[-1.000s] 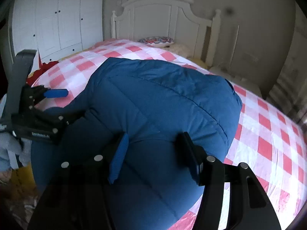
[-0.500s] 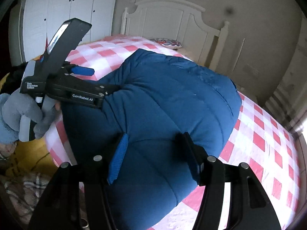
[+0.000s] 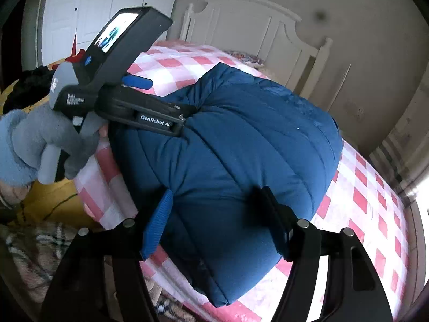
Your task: Fold large clothes
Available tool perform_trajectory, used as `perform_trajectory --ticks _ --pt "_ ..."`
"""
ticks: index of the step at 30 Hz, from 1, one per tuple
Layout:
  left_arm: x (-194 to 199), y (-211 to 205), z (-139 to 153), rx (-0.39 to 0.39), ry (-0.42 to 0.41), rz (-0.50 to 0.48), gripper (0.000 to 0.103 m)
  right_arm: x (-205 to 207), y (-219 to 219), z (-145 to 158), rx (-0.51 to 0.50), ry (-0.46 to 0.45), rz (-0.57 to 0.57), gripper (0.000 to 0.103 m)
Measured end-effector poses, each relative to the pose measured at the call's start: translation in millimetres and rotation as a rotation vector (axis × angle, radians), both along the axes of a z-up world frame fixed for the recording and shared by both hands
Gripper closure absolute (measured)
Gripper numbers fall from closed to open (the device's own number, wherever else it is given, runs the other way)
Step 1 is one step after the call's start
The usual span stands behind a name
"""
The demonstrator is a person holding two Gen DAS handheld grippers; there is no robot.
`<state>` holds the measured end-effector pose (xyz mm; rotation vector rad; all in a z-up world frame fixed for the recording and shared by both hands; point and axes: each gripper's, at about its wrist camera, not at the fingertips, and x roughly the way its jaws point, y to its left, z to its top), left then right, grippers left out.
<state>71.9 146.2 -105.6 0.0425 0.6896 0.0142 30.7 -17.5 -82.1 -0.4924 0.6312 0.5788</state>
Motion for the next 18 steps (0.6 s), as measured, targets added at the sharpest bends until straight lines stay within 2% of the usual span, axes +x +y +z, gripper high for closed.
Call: perform_trajectory --ticks 2,5,7,10,11,14,18 --pt "0 1 0 -0.006 -0.002 0.0 0.002 -3 -3 8 0.02 0.006 0.005 0.038" --pt "-1 2 0 -0.013 -0.006 0.002 0.002 -11 -7 17 0.063 -0.033 -0.004 0.038" --pt "0 3 -1 -0.019 -0.008 0.003 0.002 -10 -10 20 0.082 -0.075 -0.025 0.031" --pt "-1 4 -1 -0.023 -0.014 0.002 0.002 5 -13 -1 0.073 0.002 -0.033 0.027" --pt "-2 4 -2 -0.02 -0.018 0.003 0.002 6 -15 -7 0.084 -0.004 -0.022 0.027" --pt "-1 6 -2 -0.036 -0.015 0.001 0.002 8 -14 -4 0.078 0.016 -0.026 0.026" --pt "0 6 -1 -0.037 -0.007 -0.005 0.002 10 -20 -1 0.13 0.046 -0.02 0.026"
